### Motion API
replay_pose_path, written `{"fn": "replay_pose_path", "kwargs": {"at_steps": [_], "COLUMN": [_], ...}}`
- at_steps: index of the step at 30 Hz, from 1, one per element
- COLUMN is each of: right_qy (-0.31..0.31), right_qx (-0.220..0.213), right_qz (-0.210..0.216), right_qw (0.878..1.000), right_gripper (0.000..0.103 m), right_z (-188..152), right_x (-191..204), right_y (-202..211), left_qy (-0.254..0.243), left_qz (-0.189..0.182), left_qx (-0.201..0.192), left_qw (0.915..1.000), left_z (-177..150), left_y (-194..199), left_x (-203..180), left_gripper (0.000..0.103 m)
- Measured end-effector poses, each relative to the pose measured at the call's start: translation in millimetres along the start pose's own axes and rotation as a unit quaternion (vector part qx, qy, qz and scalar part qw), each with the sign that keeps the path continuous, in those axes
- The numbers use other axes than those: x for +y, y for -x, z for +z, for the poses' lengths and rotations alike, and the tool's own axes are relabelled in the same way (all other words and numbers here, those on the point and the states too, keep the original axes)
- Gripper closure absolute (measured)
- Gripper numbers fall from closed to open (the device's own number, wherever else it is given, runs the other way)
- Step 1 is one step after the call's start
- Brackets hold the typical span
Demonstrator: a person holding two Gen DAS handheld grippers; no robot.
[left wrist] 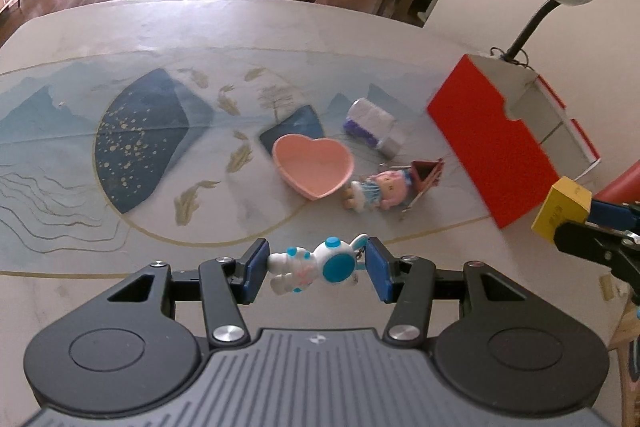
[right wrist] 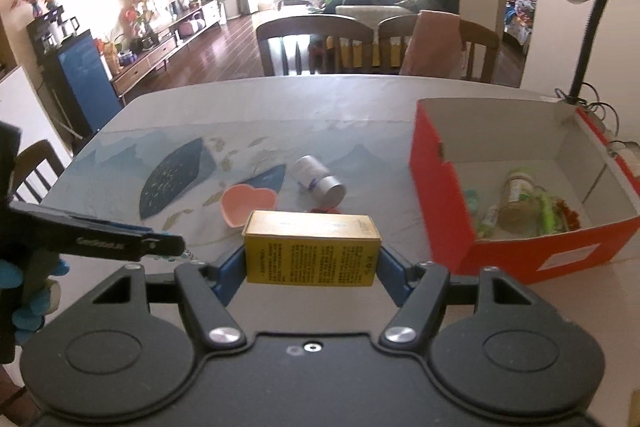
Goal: Organize rigid objects
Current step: 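Carry the astronaut keychain and yellow box with both tools over the red box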
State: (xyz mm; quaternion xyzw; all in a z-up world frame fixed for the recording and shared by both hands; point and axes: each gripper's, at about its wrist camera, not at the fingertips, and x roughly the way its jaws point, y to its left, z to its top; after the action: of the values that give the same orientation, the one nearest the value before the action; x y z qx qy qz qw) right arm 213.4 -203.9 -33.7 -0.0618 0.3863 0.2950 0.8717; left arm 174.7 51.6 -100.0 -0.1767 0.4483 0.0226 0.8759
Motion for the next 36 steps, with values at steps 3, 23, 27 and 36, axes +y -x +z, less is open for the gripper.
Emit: {"fn": "replay_pose_path", "kwargs": {"at_steps": [3,23,27,36], "right_qy": [-0.008,-0.033,-0.034,-0.039], "right_qx": [-0.005,0.002,0.007,0.011], "right_qz": [-0.007,-0.001,-0.004,-0.008], "right_qw": [1.0,0.999,0.999,0.999], "right_gripper": [0.034,0.034,0.034,0.034], "right_z": [4.4,5.1,2.7,-0.4], "right_x": [-12.2,-58.5,-59.2,-58.0], "right_y": [5.4,4.8,4.1,3.8], "left_qy": [-0.001,-0.014,-0.045,-0.076], "left_qz": [-0.011,0.011,0.027,0.046], "left_qx": [0.001,0.019,0.033,0.029], "left_qw": [0.9999,0.9997,0.9981,0.9956], "left_z": [4.6,-12.6,-26.8,-37.6], "left_y": [5.1,-20.5,-41.0,-61.2], "left_x": [-10.4,-15.5,-19.0,-22.0], "left_gripper": [0.06,0.028,0.028,0.028]}}
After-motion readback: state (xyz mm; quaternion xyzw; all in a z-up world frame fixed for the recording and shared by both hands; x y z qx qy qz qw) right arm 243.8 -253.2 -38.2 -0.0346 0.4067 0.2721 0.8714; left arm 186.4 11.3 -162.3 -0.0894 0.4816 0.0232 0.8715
